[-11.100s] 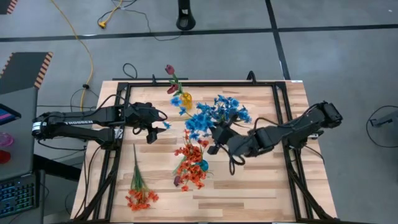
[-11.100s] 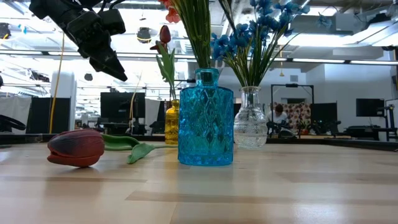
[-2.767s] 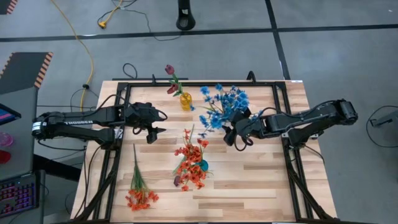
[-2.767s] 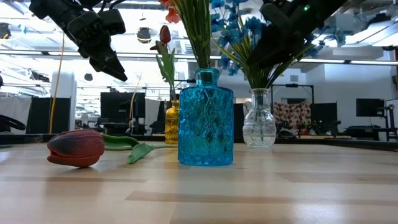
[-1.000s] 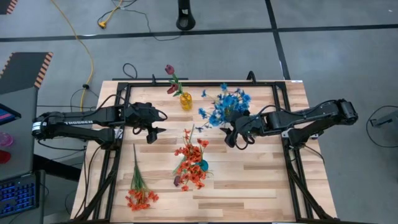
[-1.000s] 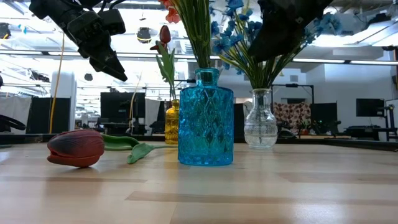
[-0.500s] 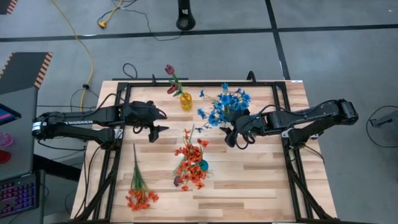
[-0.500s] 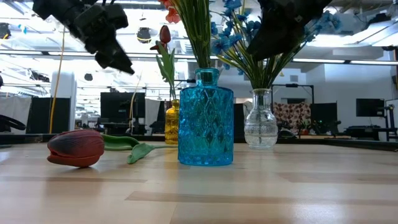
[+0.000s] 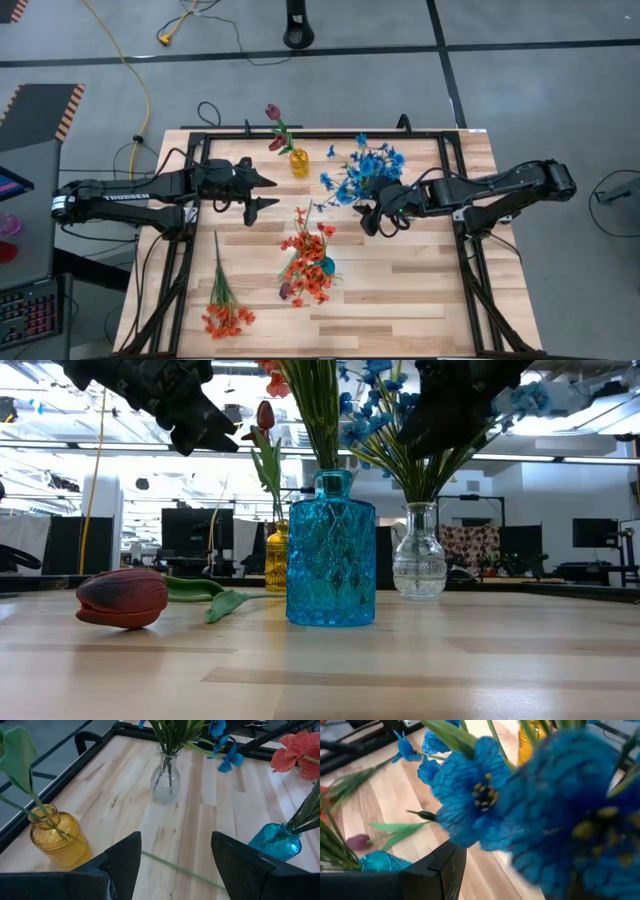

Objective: Sort flowers into vase by color
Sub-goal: Put the blue flowers into the transparent vase

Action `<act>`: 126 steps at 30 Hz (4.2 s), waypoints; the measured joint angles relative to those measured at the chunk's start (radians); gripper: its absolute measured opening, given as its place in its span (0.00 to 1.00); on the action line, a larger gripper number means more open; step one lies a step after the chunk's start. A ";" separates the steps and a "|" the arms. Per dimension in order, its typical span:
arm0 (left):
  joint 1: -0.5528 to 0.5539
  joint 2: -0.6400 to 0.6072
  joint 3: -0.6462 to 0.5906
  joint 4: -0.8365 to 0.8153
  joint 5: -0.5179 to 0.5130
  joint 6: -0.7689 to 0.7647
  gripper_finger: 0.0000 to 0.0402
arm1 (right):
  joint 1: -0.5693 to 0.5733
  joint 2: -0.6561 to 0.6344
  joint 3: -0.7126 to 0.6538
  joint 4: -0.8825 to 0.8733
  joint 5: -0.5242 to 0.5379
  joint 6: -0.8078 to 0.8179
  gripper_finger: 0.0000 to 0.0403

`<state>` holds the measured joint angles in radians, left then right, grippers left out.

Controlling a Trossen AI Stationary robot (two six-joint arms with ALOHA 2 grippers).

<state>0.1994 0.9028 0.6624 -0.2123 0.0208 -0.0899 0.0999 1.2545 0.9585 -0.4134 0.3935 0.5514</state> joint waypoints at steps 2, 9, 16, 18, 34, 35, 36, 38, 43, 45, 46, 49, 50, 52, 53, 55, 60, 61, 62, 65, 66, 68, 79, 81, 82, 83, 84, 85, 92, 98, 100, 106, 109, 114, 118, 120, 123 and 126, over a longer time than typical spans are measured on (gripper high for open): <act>0.000 0.000 0.000 0.000 0.001 -0.001 0.57 | -0.008 0.000 0.000 0.004 0.000 0.021 0.58; 0.000 0.000 0.000 -0.002 0.001 0.006 0.57 | -0.014 0.000 0.000 0.003 0.011 -0.078 0.58; 0.000 0.000 0.000 -0.003 0.000 0.006 0.57 | 0.033 0.008 0.000 0.011 0.200 -0.143 0.58; 0.000 0.000 0.000 -0.005 0.000 0.006 0.57 | 0.050 0.011 0.000 0.010 0.272 -0.165 0.58; 0.000 0.000 0.000 -0.009 0.004 0.009 0.57 | 0.033 0.017 0.000 0.094 0.317 -0.167 0.58; 0.000 0.000 0.000 -0.009 0.011 0.016 0.57 | 0.029 0.017 0.000 0.088 0.317 -0.167 0.58; 0.000 0.000 0.000 -0.008 0.019 0.023 0.57 | 0.028 0.017 0.000 0.087 0.317 -0.167 0.58; -0.003 0.000 0.000 -0.008 0.028 0.034 0.57 | 0.028 0.017 0.000 0.087 0.317 -0.167 0.58; -0.048 0.000 0.000 -0.008 0.026 0.067 0.57 | 0.028 0.017 0.000 0.070 0.317 -0.167 0.58; -0.070 0.000 0.000 -0.008 0.020 0.071 0.57 | 0.028 0.017 0.000 0.055 0.315 -0.168 0.58; -0.081 0.000 0.000 -0.008 0.015 0.070 0.57 | 0.028 0.017 0.000 0.050 0.313 -0.176 0.58; -0.107 0.000 0.000 -0.007 -0.008 0.070 0.57 | 0.028 0.014 0.000 0.057 0.285 -0.240 0.58; -0.112 0.000 0.000 -0.007 -0.012 0.070 0.57 | 0.028 0.008 0.000 0.062 0.267 -0.255 0.58; -0.122 0.000 0.000 -0.007 -0.022 0.071 0.57 | 0.028 -0.005 0.000 0.062 0.236 -0.288 0.58; -0.125 0.000 0.000 -0.007 -0.029 0.070 0.57 | 0.026 -0.013 0.000 0.055 0.224 -0.316 0.58; -0.129 0.000 0.000 -0.007 -0.036 0.070 0.57 | 0.022 -0.027 0.000 0.043 0.200 -0.390 0.58; -0.129 0.000 0.000 -0.007 -0.036 0.072 0.57 | 0.042 -0.033 0.000 0.039 0.149 -0.594 0.58; -0.129 0.000 0.000 -0.007 -0.035 0.076 0.57 | 0.049 -0.031 0.000 0.039 0.146 -0.626 0.58; -0.129 0.000 0.000 -0.007 -0.036 0.078 0.57 | 0.054 -0.030 0.000 0.039 0.139 -0.652 0.58; -0.129 0.000 0.000 -0.007 -0.036 0.078 0.57 | 0.065 -0.029 0.000 0.022 0.112 -0.690 0.58; -0.129 0.000 0.000 -0.007 -0.036 0.078 0.57 | 0.067 -0.029 0.000 0.015 0.108 -0.690 0.58; -0.129 0.000 0.000 -0.007 -0.036 0.078 0.57 | 0.071 -0.029 0.000 0.001 0.109 -0.685 0.58; -0.129 0.001 0.000 -0.006 -0.036 0.078 0.57 | 0.034 -0.031 0.000 0.021 0.105 -0.367 0.58; -0.129 0.000 0.000 -0.006 -0.036 0.078 0.57 | 0.027 -0.031 0.000 0.041 0.104 -0.352 0.58; -0.129 0.001 0.000 -0.005 -0.036 0.078 0.57 | 0.025 -0.031 0.000 0.054 0.104 -0.349 0.58; -0.129 0.000 0.000 -0.004 -0.036 0.078 0.57 | 0.022 -0.031 0.000 0.066 0.104 -0.348 0.58; -0.129 0.000 0.000 -0.004 -0.035 0.078 0.57 | 0.020 -0.032 0.000 0.081 0.104 -0.348 0.58; -0.132 0.004 0.000 -0.002 -0.036 0.072 0.57 | 0.017 -0.032 0.000 0.094 0.104 -0.348 0.58; -0.193 0.128 0.000 0.109 -0.052 0.145 0.57 | 0.015 -0.032 0.000 0.122 0.104 -0.347 0.58; -0.203 0.258 0.000 0.315 -0.090 0.199 0.57 | 0.015 -0.032 0.000 0.124 0.105 -0.348 0.58; -0.194 0.289 0.000 0.343 -0.089 0.200 0.57 | 0.015 -0.032 0.000 0.123 0.105 -0.348 0.58; -0.171 0.399 0.000 0.470 -0.089 0.214 0.57 | 0.015 -0.032 0.000 0.123 0.104 -0.348 0.58; -0.160 0.460 0.000 0.544 -0.089 0.239 0.57 | 0.015 -0.032 0.000 0.124 0.105 -0.348 0.58; -0.132 0.556 0.000 0.682 -0.088 0.244 0.57 | 0.015 -0.032 0.000 0.123 0.104 -0.349 0.58; -0.108 0.641 0.000 0.803 -0.080 0.238 0.57 | 0.015 -0.032 0.000 0.123 0.104 -0.349 0.58; -0.100 0.689 0.002 0.873 -0.081 0.231 0.57 | 0.015 -0.032 0.000 0.123 0.104 -0.349 0.58; -0.097 0.756 0.015 0.931 -0.080 0.227 0.57 | 0.015 -0.032 0.000 0.123 0.104 -0.349 0.58; -0.097 0.813 0.037 0.936 -0.080 0.227 0.57 | 0.015 -0.032 0.000 0.123 0.104 -0.349 0.58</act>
<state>0.1020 1.7156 0.6995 0.7235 -0.0597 0.1368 0.1150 1.2221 0.9581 -0.2906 0.4976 0.2028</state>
